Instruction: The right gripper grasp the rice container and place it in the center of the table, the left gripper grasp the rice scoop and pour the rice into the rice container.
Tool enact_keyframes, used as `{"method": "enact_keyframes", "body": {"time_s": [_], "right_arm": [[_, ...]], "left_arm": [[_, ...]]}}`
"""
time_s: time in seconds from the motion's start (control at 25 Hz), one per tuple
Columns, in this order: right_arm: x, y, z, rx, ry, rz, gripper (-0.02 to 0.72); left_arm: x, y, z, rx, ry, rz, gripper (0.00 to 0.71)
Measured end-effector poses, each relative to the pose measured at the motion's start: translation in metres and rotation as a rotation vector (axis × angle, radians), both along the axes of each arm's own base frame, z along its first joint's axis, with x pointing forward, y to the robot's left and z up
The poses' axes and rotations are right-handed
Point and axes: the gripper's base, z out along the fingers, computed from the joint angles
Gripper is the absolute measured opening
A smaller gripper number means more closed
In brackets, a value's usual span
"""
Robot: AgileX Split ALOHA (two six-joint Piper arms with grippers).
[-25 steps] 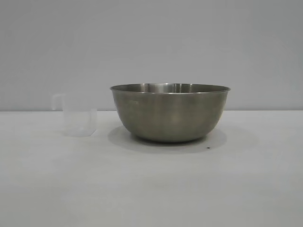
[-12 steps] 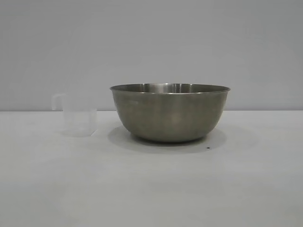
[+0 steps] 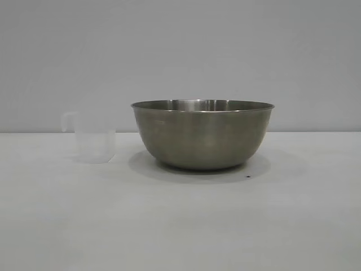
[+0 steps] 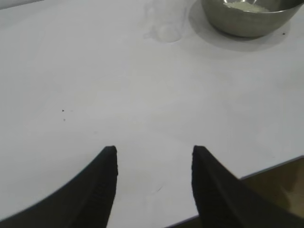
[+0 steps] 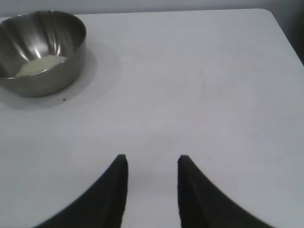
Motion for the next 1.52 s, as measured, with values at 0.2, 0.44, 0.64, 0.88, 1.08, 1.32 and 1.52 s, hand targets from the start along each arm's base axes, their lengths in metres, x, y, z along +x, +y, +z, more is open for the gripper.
{"method": "enact_keyframes", "body": {"time_s": [0.2,0.44,0.64,0.88,1.08,1.32,1.52], "right_arm": [[0.0000,0.0000,0.0000,0.000,0.000,0.000,0.254],[0.0000,0.0000,0.0000,0.000,0.000,0.000,0.254],[0.0000,0.0000,0.0000,0.000,0.000,0.000,0.254],[0.0000,0.0000,0.0000,0.000,0.000,0.000,0.254],[0.0000,0.0000,0.0000,0.000,0.000,0.000,0.254],[0.0000,0.0000,0.0000,0.000,0.000,0.000,0.254],[0.0000,0.0000,0.0000,0.000,0.000,0.000,0.254]], "left_arm": [[0.0000,0.0000,0.0000,0.000,0.000,0.000,0.319],[0.0000,0.0000,0.0000,0.000,0.000,0.000,0.319],[0.0000,-0.0001,0.0000,0.000,0.000,0.022,0.319],[-0.0002,-0.0011,0.0000,0.000,0.000,0.165,0.319],[-0.0002,-0.0020,0.0000,0.000,0.000,0.284,0.319],[-0.0001,-0.0021,0.0000,0.000,0.000,0.299,0.319],[-0.0001,-0.0021,0.0000,0.000,0.000,0.299,0.319]]}}
